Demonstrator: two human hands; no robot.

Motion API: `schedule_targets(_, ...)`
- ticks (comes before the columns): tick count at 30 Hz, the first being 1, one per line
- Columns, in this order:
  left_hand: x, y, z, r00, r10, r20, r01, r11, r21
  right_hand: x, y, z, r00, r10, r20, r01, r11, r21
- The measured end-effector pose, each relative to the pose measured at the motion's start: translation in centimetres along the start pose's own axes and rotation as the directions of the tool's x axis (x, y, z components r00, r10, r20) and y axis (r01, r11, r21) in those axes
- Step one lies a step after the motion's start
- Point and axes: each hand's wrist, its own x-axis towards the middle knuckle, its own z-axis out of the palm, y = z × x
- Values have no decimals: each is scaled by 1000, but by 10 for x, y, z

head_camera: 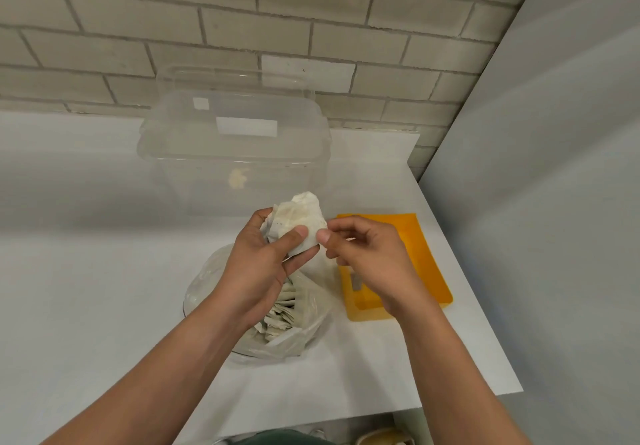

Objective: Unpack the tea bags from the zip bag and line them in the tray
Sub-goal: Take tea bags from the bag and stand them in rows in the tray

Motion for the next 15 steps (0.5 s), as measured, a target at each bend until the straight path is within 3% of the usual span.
schedule_targets(4, 2, 1, -2, 997, -78, -26, 77, 996, -34, 5, 0, 3, 991, -83, -103, 67, 987, -146)
schedule_targets(10, 0, 1, -4, 996, -85, 0, 85, 994, -69, 6, -5, 3, 998, -50, -46, 41, 980, -195)
schedule_targets(15, 1, 3, -3, 994, -106, -6, 105, 991, -84, 9, -6, 1, 984, -137, -112, 91, 935, -343)
